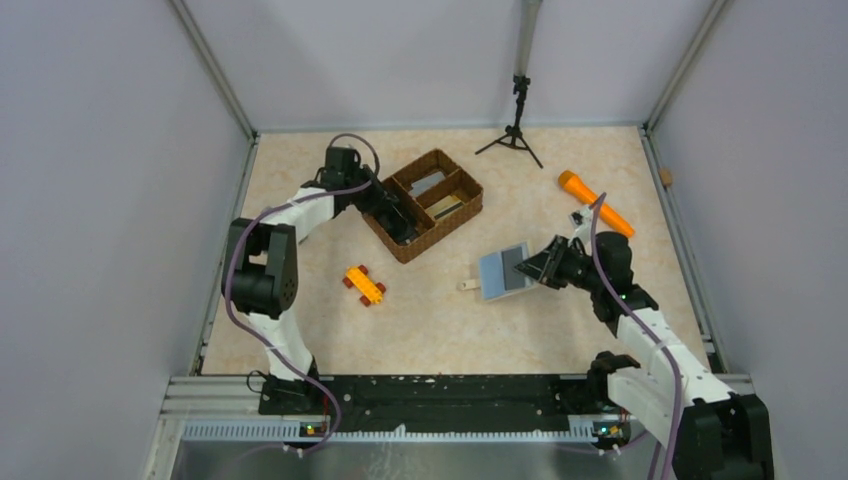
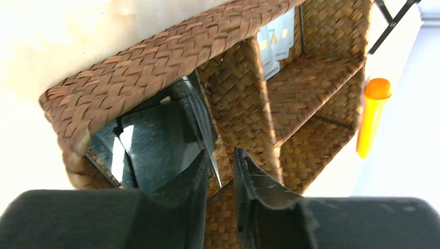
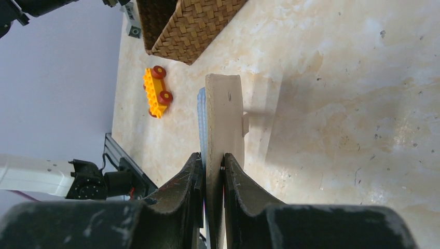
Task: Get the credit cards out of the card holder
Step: Place the credit card in the storage box, then remove the credit card from the card holder.
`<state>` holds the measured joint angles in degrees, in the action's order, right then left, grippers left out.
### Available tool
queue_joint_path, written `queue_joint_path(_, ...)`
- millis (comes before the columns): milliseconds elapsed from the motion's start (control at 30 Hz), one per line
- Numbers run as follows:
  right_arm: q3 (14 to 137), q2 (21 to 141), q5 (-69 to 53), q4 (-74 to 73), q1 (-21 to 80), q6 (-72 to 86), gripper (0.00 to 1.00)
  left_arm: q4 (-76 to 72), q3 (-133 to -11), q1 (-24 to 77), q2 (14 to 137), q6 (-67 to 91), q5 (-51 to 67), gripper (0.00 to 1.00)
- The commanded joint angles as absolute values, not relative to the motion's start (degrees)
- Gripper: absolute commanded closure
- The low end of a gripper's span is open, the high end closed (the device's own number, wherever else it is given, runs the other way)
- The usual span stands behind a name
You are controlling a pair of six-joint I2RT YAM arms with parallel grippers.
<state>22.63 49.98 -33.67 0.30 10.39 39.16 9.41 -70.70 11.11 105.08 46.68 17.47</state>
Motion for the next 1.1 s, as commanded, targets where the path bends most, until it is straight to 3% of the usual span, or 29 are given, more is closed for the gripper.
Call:
queue_joint_path(0, 25.68, 48.04, -33.27, 2.45, 10.93, 40.05, 1.00, 11.64, -74.21, 10.99, 104.91, 45.25, 19.25, 0.63)
queue_joint_path(133, 25.49, 47.67, -34.46, 4.55, 10.96, 41.83, 1.00, 13.58, -69.63, 10.99, 97.47, 41.50, 17.21, 0.45)
queue_joint_path(233, 25.30, 48.09, -35.51, 5.85, 10.90, 43.71, 1.00, 17.21, -67.42, 10.99, 91.83, 38.54, 17.10, 0.40)
queue_joint_path(433, 24.57, 50.60, -39.64, 10.06, 10.91, 47.07, 1.00, 18.01, -59.39, 11.67, 78.16, 36.54, 23.30, 0.18)
queue_joint_path(567, 21.58, 53.22, -45.69, 22.22, 10.90, 54.62, 1.00, 14.45, -51.30, 15.00, 68.68, 36.39, 30.55, 0.01)
queue_joint_path(800, 13.86, 56.24, -49.38, 49.91, 10.94, 73.09, 1.00, -5.90, -36.01, 23.59, 58.51, 42.83, 42.11, 0.01)
queue_joint_path(1067, 12.04, 53.81, -52.68, 50.40, 10.94, 74.67, 1.00, -32.31, -23.44, 32.01, 60.51, 52.35, 37.17, 0.01)
